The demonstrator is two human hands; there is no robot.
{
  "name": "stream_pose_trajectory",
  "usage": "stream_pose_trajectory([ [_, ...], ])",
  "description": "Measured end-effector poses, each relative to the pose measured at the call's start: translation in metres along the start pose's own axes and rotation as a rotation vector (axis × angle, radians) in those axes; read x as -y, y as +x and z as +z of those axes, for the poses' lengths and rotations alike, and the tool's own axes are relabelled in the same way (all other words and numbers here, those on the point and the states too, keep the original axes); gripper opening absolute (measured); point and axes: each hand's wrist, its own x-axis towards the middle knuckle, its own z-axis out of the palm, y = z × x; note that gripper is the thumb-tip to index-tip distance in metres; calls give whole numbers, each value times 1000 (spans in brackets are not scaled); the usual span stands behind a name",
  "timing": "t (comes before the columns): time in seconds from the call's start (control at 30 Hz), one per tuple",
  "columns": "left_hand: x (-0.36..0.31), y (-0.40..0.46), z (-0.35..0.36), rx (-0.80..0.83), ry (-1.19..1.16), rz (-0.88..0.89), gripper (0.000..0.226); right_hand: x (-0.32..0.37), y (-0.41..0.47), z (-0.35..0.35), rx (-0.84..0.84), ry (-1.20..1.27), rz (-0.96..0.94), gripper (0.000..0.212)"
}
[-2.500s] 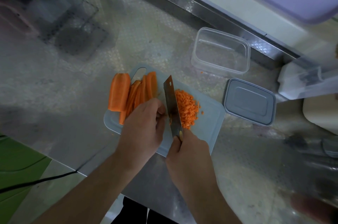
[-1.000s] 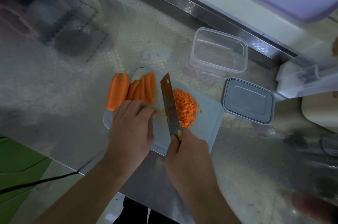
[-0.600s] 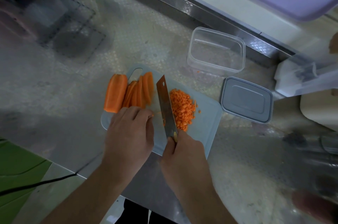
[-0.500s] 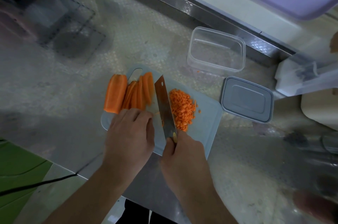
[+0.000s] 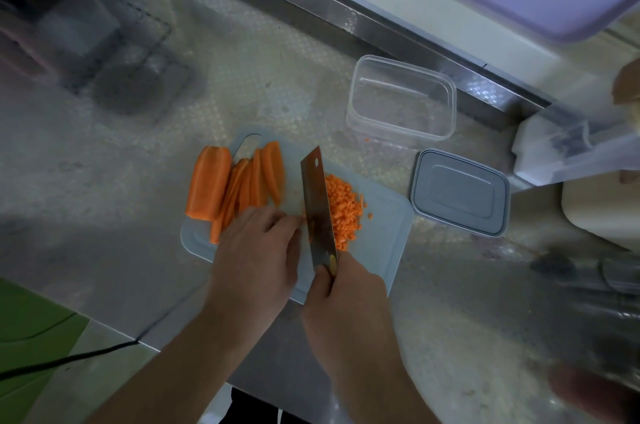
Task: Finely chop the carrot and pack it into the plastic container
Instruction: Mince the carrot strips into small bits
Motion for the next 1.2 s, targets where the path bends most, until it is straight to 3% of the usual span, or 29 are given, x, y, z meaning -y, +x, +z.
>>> stream_pose_trajectory([
  [0.17, -11, 20, 0, -39, -112, -73, 24, -5, 8, -19, -85, 29, 2, 25],
  [0.3, -37, 46, 2, -19, -142, -8, 19, -18, 16, -38, -167, 72, 68, 29],
  [0.4, -53, 64, 10, 52, -101, 30, 9, -29, 20, -47, -188, 63, 115, 27],
  [0.63, -72, 81, 23, 105, 115, 17, 26, -43, 23, -55, -177, 42, 167, 26],
  [0.77, -75, 86, 23, 146, 137, 32, 20, -46, 26, -54, -149, 70, 181, 25],
  [0.9, -76, 85, 16, 103, -92, 10, 9, -46, 28, -54, -143, 94, 158, 27],
  [1.1, -58, 73, -19, 30, -672, -316, 11, -40, 28, -57, -123, 150, 89, 26],
  [1.2, -37, 50, -28, -35, -731, -443, 13, -32, 22, -53, -103, 164, 51, 31],
])
